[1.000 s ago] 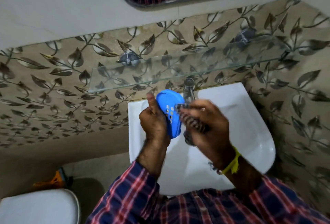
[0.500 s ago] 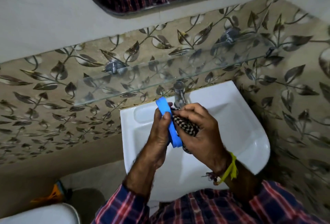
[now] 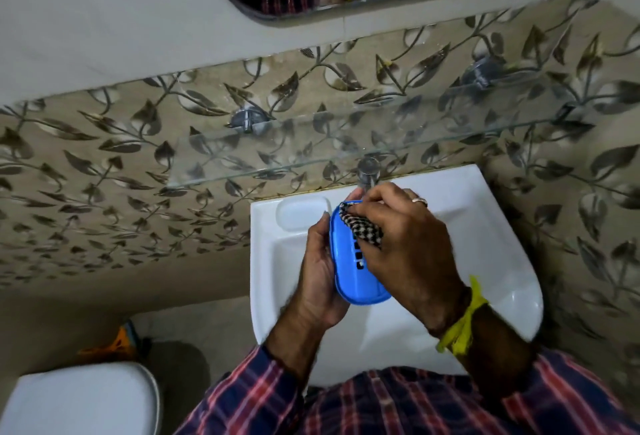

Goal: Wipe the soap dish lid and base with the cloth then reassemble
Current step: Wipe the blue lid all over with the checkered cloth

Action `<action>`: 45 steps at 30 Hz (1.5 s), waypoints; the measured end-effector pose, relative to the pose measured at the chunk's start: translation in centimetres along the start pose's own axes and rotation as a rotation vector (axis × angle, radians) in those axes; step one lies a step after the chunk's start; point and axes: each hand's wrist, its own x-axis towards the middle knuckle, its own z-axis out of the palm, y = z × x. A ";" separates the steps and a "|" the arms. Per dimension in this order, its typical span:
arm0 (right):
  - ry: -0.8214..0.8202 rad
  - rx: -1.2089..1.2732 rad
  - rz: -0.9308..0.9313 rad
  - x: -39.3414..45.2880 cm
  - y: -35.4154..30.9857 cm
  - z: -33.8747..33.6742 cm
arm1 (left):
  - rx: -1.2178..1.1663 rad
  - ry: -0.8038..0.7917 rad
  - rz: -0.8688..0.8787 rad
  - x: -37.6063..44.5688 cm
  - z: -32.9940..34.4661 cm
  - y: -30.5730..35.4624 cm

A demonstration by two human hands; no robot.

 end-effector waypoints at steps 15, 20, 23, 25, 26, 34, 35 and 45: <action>-0.095 -0.071 -0.044 -0.3 -0.8 1.4 | 0.058 0.083 0.003 -0.1 -1.4 -0.8; -0.161 -0.129 -0.147 -3.1 -1.4 1.0 | 0.051 0.067 0.054 -0.3 -2.0 -0.4; -0.124 -0.121 -0.018 -1.5 -1.0 1.2 | 0.060 0.078 -0.019 -0.5 -1.7 -1.6; -0.161 -0.106 -0.101 -2.2 -1.1 1.3 | 0.034 0.061 -0.002 -0.5 -1.9 -1.0; -0.182 -0.108 -0.155 -3.0 -1.2 1.3 | 0.024 0.042 0.024 -0.6 -1.9 -0.5; -0.218 -0.090 -0.205 -4.2 -1.6 1.2 | 0.005 0.045 0.022 -0.4 -1.8 1.1; -0.233 -0.089 -0.237 -5.0 -1.4 1.1 | 0.012 0.044 0.036 -0.4 -1.9 1.4; -0.155 -0.065 -0.241 -6.4 -0.7 0.8 | -0.033 0.044 0.085 -1.3 -1.8 1.4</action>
